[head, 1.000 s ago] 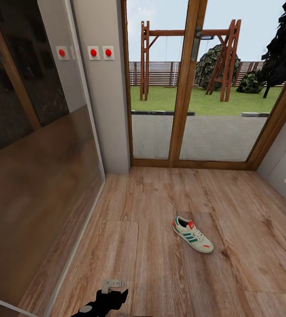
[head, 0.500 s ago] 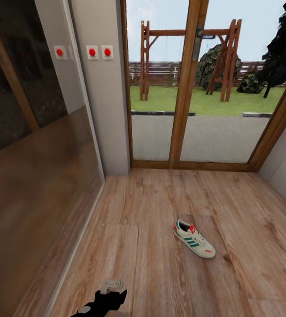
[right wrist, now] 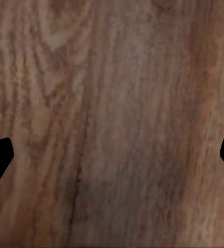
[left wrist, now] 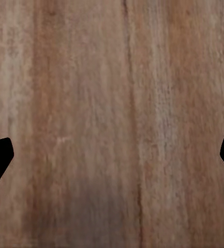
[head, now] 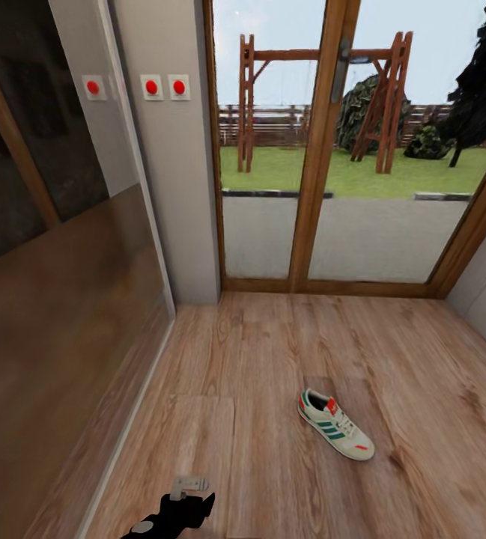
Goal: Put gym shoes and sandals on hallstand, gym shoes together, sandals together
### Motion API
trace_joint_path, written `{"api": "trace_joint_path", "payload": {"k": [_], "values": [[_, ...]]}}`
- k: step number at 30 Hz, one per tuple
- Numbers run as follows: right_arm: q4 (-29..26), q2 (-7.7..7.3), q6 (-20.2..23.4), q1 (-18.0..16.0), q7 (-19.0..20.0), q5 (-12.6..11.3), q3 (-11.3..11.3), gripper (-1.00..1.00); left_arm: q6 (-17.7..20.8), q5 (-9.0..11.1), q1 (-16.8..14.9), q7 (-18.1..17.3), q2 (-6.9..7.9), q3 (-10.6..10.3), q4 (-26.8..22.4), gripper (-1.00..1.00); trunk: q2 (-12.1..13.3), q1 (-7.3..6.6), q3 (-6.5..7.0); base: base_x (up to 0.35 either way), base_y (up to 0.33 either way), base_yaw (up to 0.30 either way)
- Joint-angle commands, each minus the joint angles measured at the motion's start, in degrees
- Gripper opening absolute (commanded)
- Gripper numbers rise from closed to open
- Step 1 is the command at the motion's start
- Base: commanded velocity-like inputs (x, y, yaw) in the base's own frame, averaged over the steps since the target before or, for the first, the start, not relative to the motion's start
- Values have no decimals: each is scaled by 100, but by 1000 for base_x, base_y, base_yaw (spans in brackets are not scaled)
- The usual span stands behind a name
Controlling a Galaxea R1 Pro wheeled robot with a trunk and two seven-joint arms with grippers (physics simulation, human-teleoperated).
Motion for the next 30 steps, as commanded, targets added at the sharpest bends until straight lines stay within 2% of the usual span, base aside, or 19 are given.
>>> {"api": "trace_joint_path", "payload": {"k": [1,12,30], "values": [[0,0,0,0,1,0,0,100,-1,0,0,-1,0,0,0,100,0,0,0,212,0,0],[0,0,0,0,1,0,0,100,-1,0,0,0,1,0,6,100,0,0,0,113,0,0],[0,0,0,0,-1,0,0,100,1,0,0,-3,1,-8,7,100,0,0,0,187,-32,0]]}}
